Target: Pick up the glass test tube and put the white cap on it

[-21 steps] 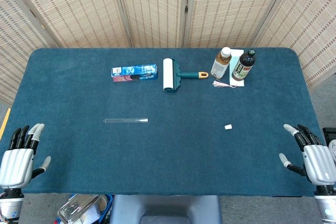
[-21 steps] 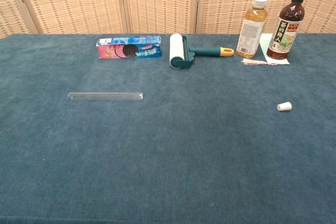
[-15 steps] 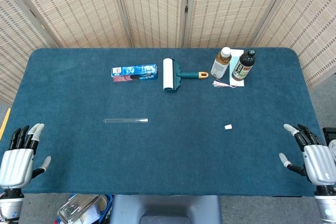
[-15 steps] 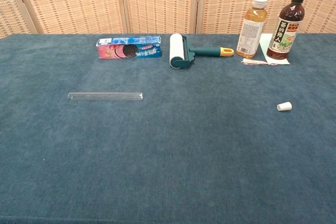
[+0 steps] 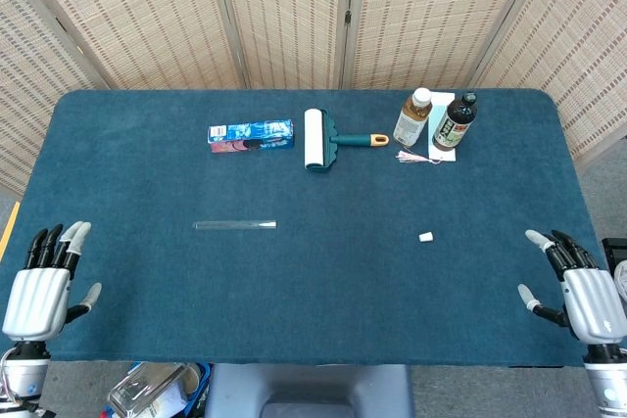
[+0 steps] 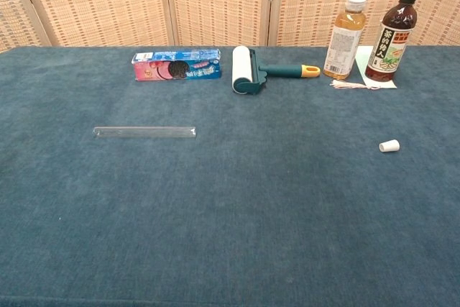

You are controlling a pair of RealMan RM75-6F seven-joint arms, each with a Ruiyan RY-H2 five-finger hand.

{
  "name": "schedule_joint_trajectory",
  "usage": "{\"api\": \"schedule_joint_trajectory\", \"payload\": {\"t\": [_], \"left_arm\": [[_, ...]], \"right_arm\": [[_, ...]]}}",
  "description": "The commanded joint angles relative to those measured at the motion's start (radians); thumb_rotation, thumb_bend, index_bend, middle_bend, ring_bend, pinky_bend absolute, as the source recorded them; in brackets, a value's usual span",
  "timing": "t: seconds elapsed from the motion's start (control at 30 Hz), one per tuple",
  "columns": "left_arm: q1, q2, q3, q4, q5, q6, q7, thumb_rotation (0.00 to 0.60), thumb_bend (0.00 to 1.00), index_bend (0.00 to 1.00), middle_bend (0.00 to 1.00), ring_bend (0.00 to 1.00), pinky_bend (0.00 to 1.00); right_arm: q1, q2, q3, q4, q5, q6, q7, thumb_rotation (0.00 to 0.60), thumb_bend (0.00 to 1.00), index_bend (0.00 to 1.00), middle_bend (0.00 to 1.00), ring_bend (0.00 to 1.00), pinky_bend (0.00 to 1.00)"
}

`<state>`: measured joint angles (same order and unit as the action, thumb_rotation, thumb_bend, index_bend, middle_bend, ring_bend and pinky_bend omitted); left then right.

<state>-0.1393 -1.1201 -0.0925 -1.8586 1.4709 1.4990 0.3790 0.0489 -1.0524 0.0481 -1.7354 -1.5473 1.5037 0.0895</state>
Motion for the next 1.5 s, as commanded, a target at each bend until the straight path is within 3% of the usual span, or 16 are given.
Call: {"api": "schedule_joint_trajectory", "payload": {"t": [0.03, 0.1, 0.3, 0.4, 0.6, 0.83, 1.23, 1.5], "left_arm": [[-0.052, 0.004, -0.032, 0.01, -0.003, -0.056, -0.015, 0.6, 0.27, 0.11, 0.05, 0.17, 0.09], [-0.085, 0.008, -0.047, 0.01, -0.007, -0.096, -0.022, 0.6, 0.27, 0.2, 0.22, 0.33, 0.29], [-0.233, 0.005, -0.106, 0.011, -0.052, -0.291, -0.098, 0.6, 0.27, 0.32, 0.58, 0.69, 0.85], [-0.315, -0.003, -0.135, 0.012, -0.117, -0.413, -0.133, 0.6, 0.27, 0.34, 0.71, 0.81, 0.98], [-0.465, -0.083, -0.174, 0.079, -0.257, -0.563, -0.039, 0.6, 0.27, 0.37, 0.88, 0.97, 1.0], [-0.607, -0.192, -0.19, 0.183, -0.489, -0.675, 0.059, 0.6, 0.27, 0.39, 0.99, 1.0, 1.0], [-0.786, -0.347, -0.137, 0.361, -0.772, -0.709, 0.201, 0.6, 0.27, 0.39, 1.0, 1.0, 1.0], [-0.842, -0.414, -0.107, 0.463, -0.897, -0.717, 0.234, 0.6, 0.27, 0.41, 1.0, 1.0, 1.0]], "right_arm": [[0.012, 0.004, 0.009, -0.014, 0.0, -0.008, -0.028, 0.6, 0.27, 0.15, 0.24, 0.12, 0.19], [0.021, 0.009, 0.013, -0.025, -0.002, -0.015, -0.049, 0.6, 0.27, 0.15, 0.28, 0.18, 0.24], [0.057, 0.034, 0.021, -0.074, -0.007, -0.061, -0.118, 0.6, 0.27, 0.15, 0.37, 0.32, 0.42], [0.072, 0.046, 0.02, -0.095, -0.005, -0.088, -0.14, 0.6, 0.27, 0.15, 0.39, 0.36, 0.45], [0.089, 0.063, 0.021, -0.116, 0.007, -0.116, -0.149, 0.6, 0.27, 0.15, 0.4, 0.4, 0.47], [0.108, 0.072, 0.021, -0.114, 0.015, -0.144, -0.141, 0.6, 0.27, 0.15, 0.42, 0.43, 0.49], [0.121, 0.073, 0.017, -0.106, 0.031, -0.163, -0.133, 0.6, 0.27, 0.15, 0.43, 0.46, 0.51], [0.122, 0.07, 0.015, -0.096, 0.046, -0.168, -0.124, 0.6, 0.27, 0.15, 0.43, 0.46, 0.51]]}}
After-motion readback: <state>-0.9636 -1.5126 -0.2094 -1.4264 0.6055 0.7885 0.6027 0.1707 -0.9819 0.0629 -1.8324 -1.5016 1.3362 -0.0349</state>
